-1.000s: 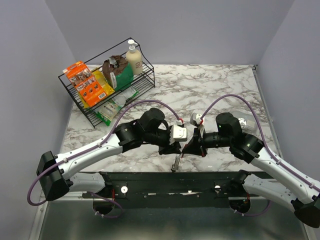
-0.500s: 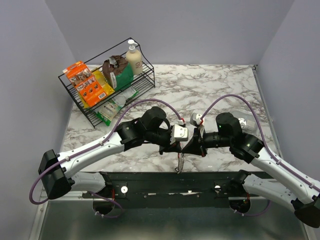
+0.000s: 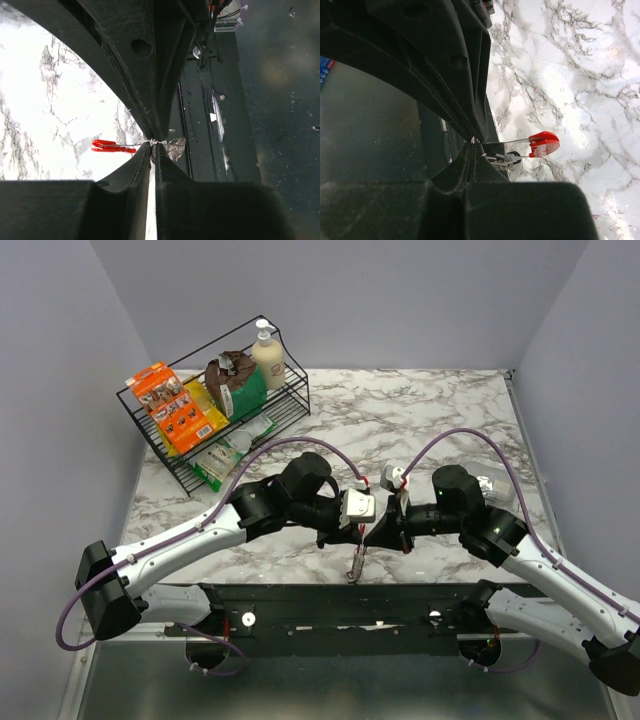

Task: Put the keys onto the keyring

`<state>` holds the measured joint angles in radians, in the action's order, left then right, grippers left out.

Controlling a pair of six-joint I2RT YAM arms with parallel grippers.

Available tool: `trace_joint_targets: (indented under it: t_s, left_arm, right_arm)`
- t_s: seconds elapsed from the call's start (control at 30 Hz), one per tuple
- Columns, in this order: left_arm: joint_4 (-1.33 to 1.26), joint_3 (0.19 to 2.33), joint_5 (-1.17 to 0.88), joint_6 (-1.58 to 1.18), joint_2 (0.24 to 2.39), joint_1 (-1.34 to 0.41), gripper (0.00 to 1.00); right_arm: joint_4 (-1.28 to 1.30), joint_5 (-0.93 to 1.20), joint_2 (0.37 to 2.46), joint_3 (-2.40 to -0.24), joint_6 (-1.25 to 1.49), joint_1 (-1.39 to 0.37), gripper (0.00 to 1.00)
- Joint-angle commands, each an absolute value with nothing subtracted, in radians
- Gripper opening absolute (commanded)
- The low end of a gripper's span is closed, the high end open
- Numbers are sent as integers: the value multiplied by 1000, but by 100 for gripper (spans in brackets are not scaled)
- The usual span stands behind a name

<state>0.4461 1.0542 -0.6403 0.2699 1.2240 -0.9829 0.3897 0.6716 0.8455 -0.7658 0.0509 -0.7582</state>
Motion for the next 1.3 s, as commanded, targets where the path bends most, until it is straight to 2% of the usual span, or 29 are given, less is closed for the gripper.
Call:
trace_joint_targets:
  t_s: [0.0, 0.03, 0.27, 0.33, 0.37, 0.47, 0.5, 0.57, 0.6, 0.7, 0.77, 0.9, 1.07, 1.27]
  left_arm:
    - [469, 1091, -638, 287, 1227, -982, 7]
    - [469, 1091, -643, 287, 1230, -982, 0]
    - [462, 1086, -632, 279, 1226, -982, 0]
    - [436, 1078, -617, 261, 1217, -982, 0]
    - [424, 1065, -606, 255, 1206, -982, 0]
    - [356, 1025, -589, 224, 1177, -982, 0]
    - [316, 1014, -574, 215, 1169, -982, 0]
    - [276, 988, -565, 178, 1148, -982, 0]
    - [237, 964, -560, 167, 1140, -982, 0]
    - [149, 905, -537, 115, 1105, -982, 0]
    - [100, 873, -514, 80, 1068, -980, 0]
    - [-58, 773, -479, 26, 1002, -982, 0]
    - [-172, 709, -498, -28, 944, -982, 0]
    - [-222, 690, -575, -48, 927, -982, 0]
  right_arm:
    - [357, 669, 830, -769, 49, -761, 0]
    - [354, 670, 830, -769, 49, -761, 0]
    - [354, 657, 828, -767, 54, -759, 0]
    - [345, 638, 822, -764, 60, -761, 3]
    - [345, 632, 821, -764, 63, -761, 14]
    - [341, 594, 802, -759, 74, -761, 35]
    - [338, 582, 795, -758, 78, -761, 49]
    - [334, 540, 759, -752, 86, -761, 62]
    - [334, 522, 743, -749, 98, -761, 71]
    - [322, 433, 675, -729, 123, -761, 82]
    - [313, 371, 628, -710, 133, -761, 85]
    - [299, 333, 574, -689, 146, -761, 86]
    - [247, 426, 548, -669, 126, -761, 85]
    - [167, 616, 546, -647, 83, -761, 75]
